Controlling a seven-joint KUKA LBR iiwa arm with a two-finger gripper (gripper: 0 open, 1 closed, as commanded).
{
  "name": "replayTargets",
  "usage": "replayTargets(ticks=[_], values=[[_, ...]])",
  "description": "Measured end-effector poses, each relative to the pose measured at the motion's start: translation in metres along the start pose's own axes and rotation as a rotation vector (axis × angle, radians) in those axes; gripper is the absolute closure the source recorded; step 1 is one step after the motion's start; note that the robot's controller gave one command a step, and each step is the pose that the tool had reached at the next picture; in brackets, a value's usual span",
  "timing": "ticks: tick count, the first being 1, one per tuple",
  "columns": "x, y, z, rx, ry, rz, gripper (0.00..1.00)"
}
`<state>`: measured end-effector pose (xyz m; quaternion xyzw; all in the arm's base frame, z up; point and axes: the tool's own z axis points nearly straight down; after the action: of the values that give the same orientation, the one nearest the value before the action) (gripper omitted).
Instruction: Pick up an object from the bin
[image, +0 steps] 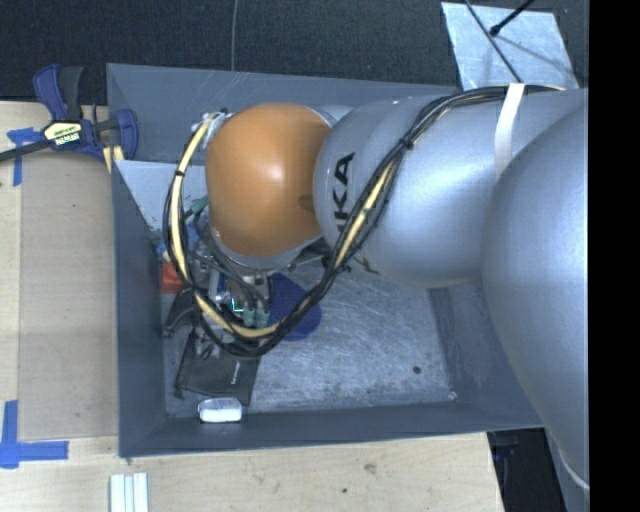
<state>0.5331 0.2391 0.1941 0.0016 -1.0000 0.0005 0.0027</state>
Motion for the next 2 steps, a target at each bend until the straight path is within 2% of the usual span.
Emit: replayTargets(ticks=[1,2], values=[[-0.020,-0.040,0.106,-0.012,-0.027,0.132,0.00],[-0.018,-0.051,0.114,-0.021,-0.039,0.204,0.00]])
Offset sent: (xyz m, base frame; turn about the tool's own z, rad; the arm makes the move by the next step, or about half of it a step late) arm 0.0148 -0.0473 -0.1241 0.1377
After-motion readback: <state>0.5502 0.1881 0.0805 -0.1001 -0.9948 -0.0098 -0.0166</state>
